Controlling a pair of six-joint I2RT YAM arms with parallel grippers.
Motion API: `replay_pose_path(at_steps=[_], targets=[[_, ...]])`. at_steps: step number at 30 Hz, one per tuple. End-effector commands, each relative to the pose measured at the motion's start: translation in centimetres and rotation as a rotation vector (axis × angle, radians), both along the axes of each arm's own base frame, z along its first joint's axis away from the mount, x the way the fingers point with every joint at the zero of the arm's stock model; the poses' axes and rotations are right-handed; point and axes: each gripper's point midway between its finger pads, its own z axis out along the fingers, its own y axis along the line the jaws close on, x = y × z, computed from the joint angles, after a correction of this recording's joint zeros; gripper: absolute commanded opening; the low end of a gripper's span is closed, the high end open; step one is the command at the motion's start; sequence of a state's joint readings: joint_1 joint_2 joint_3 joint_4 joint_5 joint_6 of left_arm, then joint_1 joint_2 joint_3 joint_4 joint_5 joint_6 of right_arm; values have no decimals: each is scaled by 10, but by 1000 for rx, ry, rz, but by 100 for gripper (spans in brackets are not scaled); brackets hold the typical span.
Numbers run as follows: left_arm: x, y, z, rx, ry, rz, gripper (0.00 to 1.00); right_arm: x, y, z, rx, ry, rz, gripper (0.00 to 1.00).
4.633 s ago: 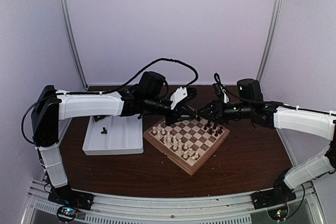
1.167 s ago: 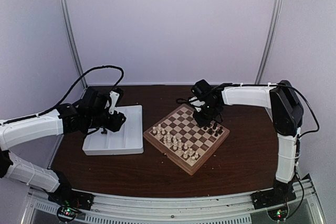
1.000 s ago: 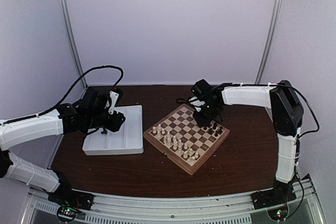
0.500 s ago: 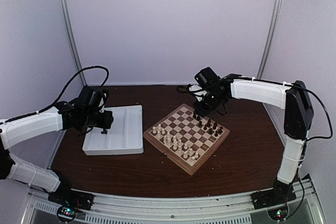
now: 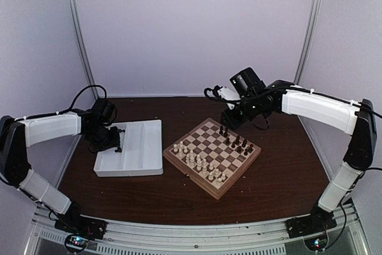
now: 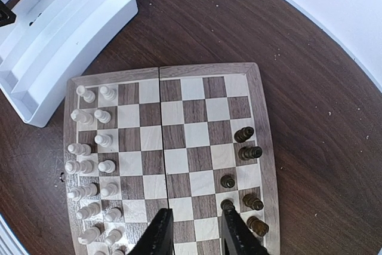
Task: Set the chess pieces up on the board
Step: Pick up the chess piece from the storage box.
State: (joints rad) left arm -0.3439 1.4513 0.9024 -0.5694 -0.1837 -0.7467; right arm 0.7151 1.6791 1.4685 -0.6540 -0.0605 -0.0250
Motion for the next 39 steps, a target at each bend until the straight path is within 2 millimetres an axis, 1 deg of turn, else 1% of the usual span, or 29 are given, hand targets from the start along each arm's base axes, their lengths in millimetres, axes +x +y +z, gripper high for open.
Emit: replay_pose_path(at_steps=[1,4,7,11,16,23,30,34,37,39], targets=[[17,2,16,-69,-68,174,40,-5,-1,10,40,-18,1,31],[27,9,18,-40,-75,207,34,-7,-2,11,43,-21,2,31],[35,12,14,-23,-45,219,29,-9,-4,11,49,-25,3,31],[43,17,2,26,2,242,28,-13,-6,12,53,-24,6,31],[50,21,-19,50,64,263,27,-16,-10,15,57,-31,5,31],[64,16,-38,26,96,243,24,-17,-13,19,55,-44,1,31],[65,8,-59,3,150,222,22,-17,-11,18,59,-43,5,31],[59,8,-63,-10,167,238,18,-17,-10,18,61,-39,5,31],[55,10,-61,-7,156,246,8,-16,-9,18,66,-39,6,31],[55,15,-52,7,123,252,3,-16,-9,18,71,-38,7,31]])
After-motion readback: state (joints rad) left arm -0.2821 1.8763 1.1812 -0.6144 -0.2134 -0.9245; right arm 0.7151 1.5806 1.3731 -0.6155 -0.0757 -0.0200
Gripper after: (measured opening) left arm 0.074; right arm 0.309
